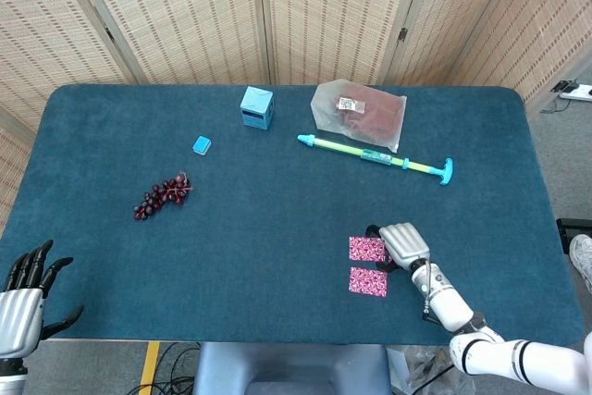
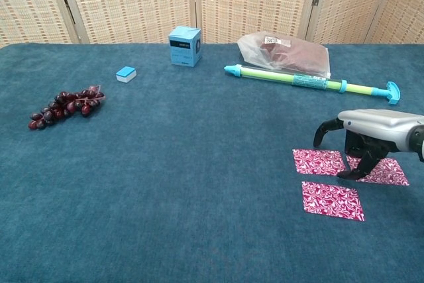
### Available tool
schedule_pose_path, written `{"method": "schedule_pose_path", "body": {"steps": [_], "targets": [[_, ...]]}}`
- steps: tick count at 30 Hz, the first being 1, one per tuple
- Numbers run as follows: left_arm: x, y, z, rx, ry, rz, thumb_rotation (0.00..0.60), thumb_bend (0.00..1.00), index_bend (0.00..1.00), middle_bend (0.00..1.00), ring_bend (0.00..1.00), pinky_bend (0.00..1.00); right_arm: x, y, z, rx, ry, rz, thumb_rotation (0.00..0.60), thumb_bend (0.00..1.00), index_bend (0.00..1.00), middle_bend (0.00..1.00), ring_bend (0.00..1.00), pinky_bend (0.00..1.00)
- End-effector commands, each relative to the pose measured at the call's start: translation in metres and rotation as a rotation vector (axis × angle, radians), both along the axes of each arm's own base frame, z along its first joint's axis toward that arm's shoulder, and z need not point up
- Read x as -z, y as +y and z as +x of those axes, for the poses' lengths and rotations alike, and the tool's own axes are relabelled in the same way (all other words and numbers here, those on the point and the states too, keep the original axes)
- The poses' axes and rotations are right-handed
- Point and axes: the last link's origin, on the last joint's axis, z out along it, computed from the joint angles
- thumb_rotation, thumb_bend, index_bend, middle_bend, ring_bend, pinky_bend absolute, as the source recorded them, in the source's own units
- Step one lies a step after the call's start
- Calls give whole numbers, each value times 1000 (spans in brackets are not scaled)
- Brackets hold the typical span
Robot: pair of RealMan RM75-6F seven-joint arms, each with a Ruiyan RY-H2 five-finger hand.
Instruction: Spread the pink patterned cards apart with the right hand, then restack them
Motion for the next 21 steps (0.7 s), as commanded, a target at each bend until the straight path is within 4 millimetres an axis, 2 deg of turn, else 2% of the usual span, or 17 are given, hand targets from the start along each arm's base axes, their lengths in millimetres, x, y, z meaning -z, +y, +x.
{"method": "schedule_pose_path", "body": {"steps": [1,6,21], "targets": [[0,0,0,-1,0,1,600,230,246,30,21,90,1,-1,1,-6,1,-3,600,284,273,1000,1000,1000],[0,-1,-1,-4,1,0,600,230,245,29,21,90,3,-1,3,-11,-1,0,600,253,272,1000,1000,1000],[1,-1,-3,-9,0,-2,600,230,245,29,21,90,8,-4,3,-2,8,11,600,281,289,1000,1000,1000]]}}
